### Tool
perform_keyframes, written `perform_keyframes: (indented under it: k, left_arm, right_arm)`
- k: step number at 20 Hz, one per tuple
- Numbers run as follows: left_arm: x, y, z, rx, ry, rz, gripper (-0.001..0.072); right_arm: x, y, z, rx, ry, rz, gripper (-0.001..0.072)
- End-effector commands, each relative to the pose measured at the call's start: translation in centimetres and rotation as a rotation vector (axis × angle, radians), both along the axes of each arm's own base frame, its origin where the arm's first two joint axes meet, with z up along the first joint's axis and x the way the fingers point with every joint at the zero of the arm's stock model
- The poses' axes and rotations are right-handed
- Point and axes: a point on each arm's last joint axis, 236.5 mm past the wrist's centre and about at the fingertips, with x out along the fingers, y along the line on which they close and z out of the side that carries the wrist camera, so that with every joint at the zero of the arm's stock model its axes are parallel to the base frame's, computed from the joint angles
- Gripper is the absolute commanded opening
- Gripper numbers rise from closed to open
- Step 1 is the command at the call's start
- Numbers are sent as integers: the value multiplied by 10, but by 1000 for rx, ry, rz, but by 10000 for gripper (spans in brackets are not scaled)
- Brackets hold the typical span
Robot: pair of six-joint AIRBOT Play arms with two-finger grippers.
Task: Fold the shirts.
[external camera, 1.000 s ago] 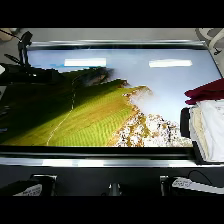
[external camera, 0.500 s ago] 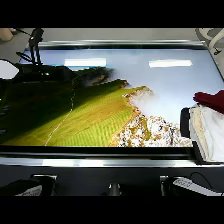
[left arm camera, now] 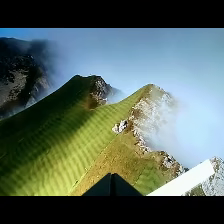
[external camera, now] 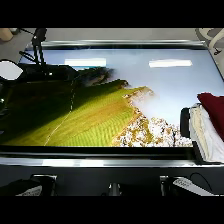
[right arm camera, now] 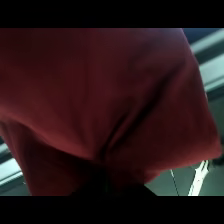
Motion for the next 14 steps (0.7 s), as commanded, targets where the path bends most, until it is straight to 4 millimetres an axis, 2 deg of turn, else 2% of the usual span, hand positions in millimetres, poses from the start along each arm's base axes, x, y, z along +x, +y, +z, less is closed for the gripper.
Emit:
perform_keyframes:
  k: [1, 2, 3, 4, 5, 6, 7, 9, 10, 11, 12, 13, 14]
  left_arm:
    - [0, 0, 0, -2, 0, 3, 27]
    - [0, 0, 0, -2, 0, 2, 27]
    - [0, 0, 0, -2, 0, 2, 27]
    - [0, 0, 0, -2, 0, 2, 27]
    - [0, 0, 0, -2, 0, 2, 27]
    - [0, 0, 0, -2, 0, 2, 27]
    - [1, 0, 1, -1, -4, 3, 26]
    - [4, 10, 6, 54, -32, 12, 25]
    - [12, 25, 9, 117, -54, 60, 24]
    - [22, 50, 11, 209, -78, 136, 24]
    - [34, 85, 11, 329, -93, 250, 24]
    - [41, 125, 6, 443, -82, 378, 24]
    - [40, 161, -5, 545, -34, 486, 25]
  right_arm:
    - [-20, -8, -13, -28, 87, -13, 277]
    - [-17, -9, -13, -28, 76, 1, 512]
    - [-15, -9, -13, -30, 64, 25, 710]
    - [-11, -10, -12, -34, 48, 48, 692]
    - [0, -11, -7, -44, -6, 82, 692]
    - [23, -14, 4, -70, -105, 113, 692]
    - [54, -15, 21, -95, -245, 144, 692]
    - [124, -15, 82, -197, -568, 217, 685]
    - [144, -15, 109, -273, -628, 259, 674]
    - [160, -6, 128, -358, -625, 356, 674]
    - [175, 9, 138, -426, -590, 465, 674]
    - [194, 33, 139, -469, -547, 571, 674]
    - [214, 67, 134, -464, -524, 650, 674]
